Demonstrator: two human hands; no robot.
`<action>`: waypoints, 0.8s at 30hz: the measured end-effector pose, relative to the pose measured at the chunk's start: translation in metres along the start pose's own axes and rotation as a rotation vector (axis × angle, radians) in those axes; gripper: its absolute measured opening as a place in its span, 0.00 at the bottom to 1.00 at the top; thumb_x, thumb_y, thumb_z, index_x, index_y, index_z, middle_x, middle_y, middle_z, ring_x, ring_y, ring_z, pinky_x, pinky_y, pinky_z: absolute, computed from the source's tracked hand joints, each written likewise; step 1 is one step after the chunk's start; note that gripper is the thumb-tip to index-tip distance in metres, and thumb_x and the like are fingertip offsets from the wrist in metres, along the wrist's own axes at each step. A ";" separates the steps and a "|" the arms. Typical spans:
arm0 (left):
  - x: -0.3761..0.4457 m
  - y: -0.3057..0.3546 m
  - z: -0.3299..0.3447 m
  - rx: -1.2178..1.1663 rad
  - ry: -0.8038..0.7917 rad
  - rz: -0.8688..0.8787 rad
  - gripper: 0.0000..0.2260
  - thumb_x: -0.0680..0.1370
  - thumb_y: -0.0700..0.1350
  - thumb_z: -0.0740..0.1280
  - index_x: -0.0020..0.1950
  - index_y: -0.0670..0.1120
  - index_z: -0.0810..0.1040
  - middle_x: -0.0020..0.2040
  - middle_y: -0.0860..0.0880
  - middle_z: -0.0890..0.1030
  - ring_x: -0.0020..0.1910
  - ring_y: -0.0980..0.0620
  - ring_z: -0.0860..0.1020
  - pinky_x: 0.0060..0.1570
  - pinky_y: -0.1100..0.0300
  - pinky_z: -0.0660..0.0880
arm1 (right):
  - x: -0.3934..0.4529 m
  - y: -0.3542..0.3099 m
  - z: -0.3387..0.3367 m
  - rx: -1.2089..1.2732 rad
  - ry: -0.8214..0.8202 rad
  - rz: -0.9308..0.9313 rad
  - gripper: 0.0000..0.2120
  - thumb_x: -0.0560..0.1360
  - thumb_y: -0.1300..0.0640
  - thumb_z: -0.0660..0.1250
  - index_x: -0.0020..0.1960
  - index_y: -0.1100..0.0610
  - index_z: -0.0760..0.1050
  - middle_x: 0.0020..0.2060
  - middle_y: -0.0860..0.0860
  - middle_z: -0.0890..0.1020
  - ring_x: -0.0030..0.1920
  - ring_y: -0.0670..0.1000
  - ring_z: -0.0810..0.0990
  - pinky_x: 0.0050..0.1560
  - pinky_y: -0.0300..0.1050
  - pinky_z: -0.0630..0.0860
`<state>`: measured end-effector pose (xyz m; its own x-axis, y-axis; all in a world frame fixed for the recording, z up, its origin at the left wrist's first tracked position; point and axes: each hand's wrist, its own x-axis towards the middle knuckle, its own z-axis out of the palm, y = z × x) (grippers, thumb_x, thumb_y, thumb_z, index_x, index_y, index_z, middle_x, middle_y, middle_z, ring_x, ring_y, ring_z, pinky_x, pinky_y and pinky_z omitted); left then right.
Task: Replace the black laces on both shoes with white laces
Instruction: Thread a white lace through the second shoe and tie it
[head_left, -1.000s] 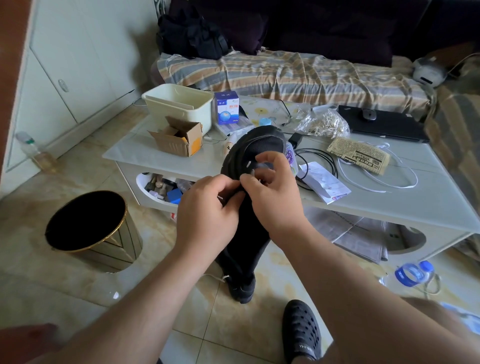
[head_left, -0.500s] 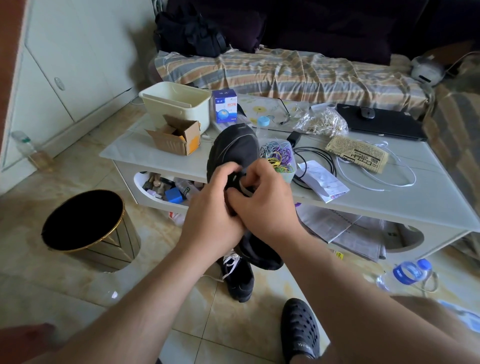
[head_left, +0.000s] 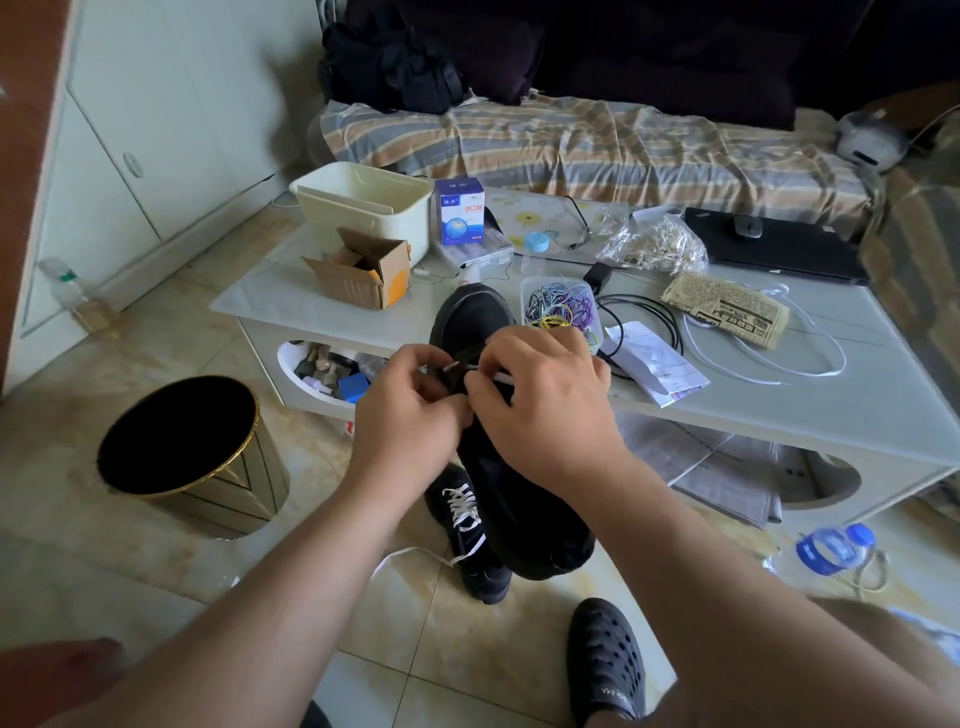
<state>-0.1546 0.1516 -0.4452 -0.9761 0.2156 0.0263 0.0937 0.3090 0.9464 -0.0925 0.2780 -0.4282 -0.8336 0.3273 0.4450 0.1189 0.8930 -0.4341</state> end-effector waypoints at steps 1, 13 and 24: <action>0.001 -0.001 0.000 -0.002 0.000 -0.017 0.14 0.68 0.42 0.74 0.49 0.58 0.79 0.34 0.57 0.80 0.35 0.55 0.77 0.40 0.55 0.73 | -0.001 0.002 0.002 -0.021 -0.002 0.015 0.08 0.77 0.44 0.66 0.46 0.47 0.79 0.55 0.38 0.80 0.60 0.54 0.71 0.52 0.50 0.62; -0.023 0.003 0.017 -0.064 0.036 0.099 0.17 0.76 0.40 0.72 0.60 0.56 0.74 0.37 0.51 0.79 0.34 0.56 0.78 0.34 0.67 0.72 | 0.003 -0.010 -0.003 0.004 -0.096 0.296 0.13 0.73 0.35 0.69 0.46 0.43 0.84 0.56 0.42 0.69 0.64 0.53 0.65 0.61 0.55 0.64; -0.015 0.004 0.011 -0.174 -0.231 0.071 0.22 0.70 0.43 0.66 0.62 0.62 0.77 0.48 0.46 0.84 0.49 0.43 0.83 0.53 0.43 0.81 | 0.010 0.004 0.000 0.284 -0.090 0.362 0.10 0.66 0.45 0.63 0.27 0.42 0.70 0.49 0.44 0.73 0.60 0.56 0.73 0.54 0.52 0.66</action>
<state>-0.1373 0.1603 -0.4452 -0.8958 0.4427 0.0390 0.1056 0.1268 0.9863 -0.0998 0.2850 -0.4256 -0.8107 0.5630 0.1608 0.2690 0.6020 -0.7519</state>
